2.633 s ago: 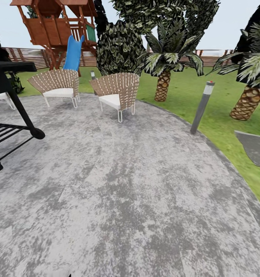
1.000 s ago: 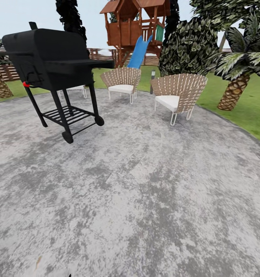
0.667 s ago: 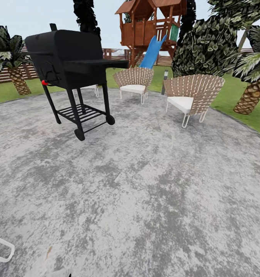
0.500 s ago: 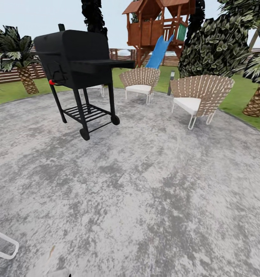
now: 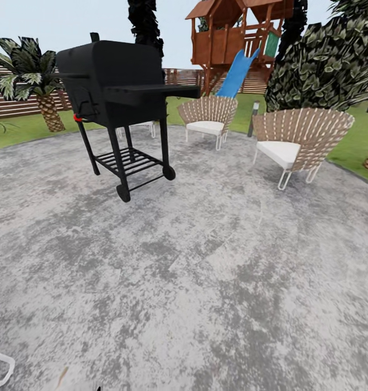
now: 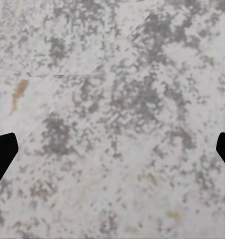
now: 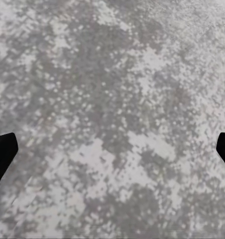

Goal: Pick up the pesticide atomizer in the garden and spray insectifuge to fully cover both potted plants in the garden.

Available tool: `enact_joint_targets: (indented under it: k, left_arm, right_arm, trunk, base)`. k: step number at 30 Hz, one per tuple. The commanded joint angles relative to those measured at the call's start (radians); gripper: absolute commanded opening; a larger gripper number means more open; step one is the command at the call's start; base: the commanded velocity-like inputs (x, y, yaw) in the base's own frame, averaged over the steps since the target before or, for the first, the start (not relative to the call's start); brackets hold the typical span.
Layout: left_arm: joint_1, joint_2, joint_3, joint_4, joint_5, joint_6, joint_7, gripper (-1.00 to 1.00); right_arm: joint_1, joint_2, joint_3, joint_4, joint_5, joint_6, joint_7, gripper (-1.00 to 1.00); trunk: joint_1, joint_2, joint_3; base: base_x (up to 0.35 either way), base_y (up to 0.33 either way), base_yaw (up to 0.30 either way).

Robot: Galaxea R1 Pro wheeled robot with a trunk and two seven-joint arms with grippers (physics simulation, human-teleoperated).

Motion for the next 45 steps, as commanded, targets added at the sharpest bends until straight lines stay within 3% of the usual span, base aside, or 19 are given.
enact_joint_targets:
  k: [1,45]
  left_arm:
    - [-0.001,0.0,0.001,0.001,0.0,-0.004,0.0,1.0]
    - [-0.001,0.0,0.001,0.001,0.0,-0.004,0.0,1.0]
  right_arm:
    - [0.0,0.0,-0.001,0.001,0.007,-0.002,-0.004,1.0]
    - [0.0,0.002,0.001,0.007,0.007,-0.002,-0.004,1.0]
  trunk:
    - [0.0,0.0,-0.001]
    - [0.0,0.0,-0.001]
  base:
    - [0.293,-0.104,0.26]
    - [0.312,-0.074,0.277]
